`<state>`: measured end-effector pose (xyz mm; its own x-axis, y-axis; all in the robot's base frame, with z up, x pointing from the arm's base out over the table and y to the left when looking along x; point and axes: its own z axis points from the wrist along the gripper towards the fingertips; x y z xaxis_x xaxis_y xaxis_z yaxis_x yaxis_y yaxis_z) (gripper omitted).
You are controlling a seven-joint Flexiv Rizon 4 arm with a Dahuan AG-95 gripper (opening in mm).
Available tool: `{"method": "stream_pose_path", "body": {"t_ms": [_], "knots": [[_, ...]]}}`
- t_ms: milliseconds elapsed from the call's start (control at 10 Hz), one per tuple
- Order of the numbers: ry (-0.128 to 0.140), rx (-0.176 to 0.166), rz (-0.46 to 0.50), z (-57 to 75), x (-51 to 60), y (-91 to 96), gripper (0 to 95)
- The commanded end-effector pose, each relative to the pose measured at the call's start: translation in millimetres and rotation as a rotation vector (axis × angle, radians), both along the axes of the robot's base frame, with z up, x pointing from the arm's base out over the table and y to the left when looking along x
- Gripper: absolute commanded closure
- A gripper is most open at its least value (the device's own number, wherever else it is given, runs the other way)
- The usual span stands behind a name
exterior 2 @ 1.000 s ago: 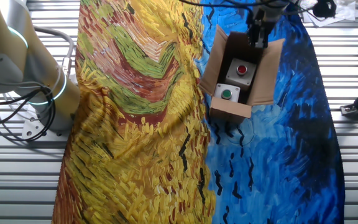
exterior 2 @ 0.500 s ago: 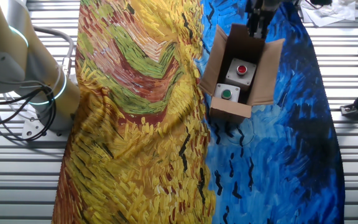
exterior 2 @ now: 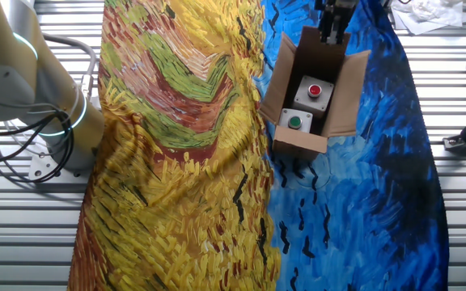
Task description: Open a box
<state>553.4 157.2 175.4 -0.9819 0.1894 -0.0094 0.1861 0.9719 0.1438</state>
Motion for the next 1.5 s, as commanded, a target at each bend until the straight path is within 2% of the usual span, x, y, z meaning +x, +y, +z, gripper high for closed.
{"method": "stream_pose_path", "body": {"t_ms": [100,700,1200,1500], "knots": [[-0.001,-0.001,-0.008,-2.5,0.5,1.1,95.0],[-0.016,-0.018,-0.021,-16.2,0.0,9.0,95.0],[-0.023,-0.020,-0.027,-17.7,-1.5,12.2,95.0],[-0.023,-0.036,-0.033,-17.3,-1.6,12.3,95.0]]}}
